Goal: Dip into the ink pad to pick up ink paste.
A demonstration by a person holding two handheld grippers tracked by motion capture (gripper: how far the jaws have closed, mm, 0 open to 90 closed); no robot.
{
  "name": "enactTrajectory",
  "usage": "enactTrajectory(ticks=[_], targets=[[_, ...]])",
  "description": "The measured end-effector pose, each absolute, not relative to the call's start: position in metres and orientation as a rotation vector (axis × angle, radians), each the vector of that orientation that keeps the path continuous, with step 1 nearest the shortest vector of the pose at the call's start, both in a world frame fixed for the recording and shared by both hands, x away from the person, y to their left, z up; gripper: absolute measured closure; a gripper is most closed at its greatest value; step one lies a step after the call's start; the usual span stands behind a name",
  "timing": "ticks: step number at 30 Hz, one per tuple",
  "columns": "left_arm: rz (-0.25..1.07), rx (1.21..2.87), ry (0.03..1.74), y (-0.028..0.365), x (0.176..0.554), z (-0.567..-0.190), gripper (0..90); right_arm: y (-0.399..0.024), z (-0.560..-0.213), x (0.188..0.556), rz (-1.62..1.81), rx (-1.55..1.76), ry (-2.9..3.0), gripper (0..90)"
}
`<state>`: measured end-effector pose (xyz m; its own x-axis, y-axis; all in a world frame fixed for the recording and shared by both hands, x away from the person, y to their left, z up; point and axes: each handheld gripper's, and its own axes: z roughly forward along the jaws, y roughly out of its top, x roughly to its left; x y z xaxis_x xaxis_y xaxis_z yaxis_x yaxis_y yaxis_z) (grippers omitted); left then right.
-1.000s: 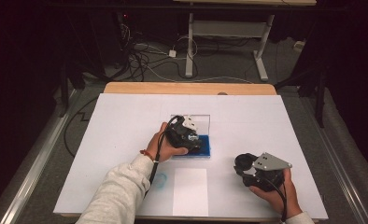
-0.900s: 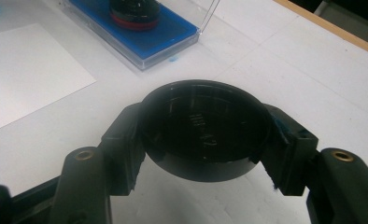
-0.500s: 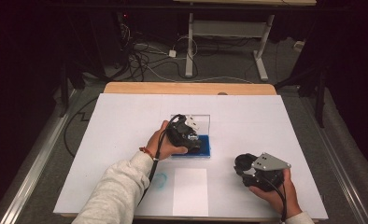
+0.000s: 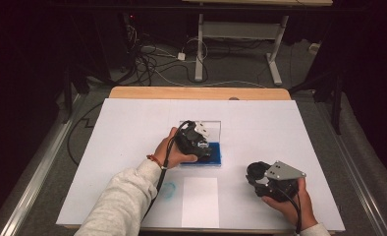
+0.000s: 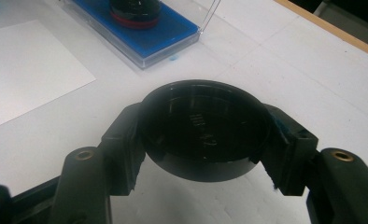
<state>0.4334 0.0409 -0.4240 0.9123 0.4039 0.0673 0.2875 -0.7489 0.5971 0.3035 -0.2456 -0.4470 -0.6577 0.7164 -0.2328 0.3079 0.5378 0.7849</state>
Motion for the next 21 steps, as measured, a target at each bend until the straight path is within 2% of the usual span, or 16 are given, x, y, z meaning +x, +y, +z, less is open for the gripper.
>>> enactTrajectory(ticks=[21], targets=[[0.291,2.476,0.500,0.0405,0.4286,-0.4221,54.7,-0.2464,-0.4460,0.3033,1.003,0.822,2.235,38.5]])
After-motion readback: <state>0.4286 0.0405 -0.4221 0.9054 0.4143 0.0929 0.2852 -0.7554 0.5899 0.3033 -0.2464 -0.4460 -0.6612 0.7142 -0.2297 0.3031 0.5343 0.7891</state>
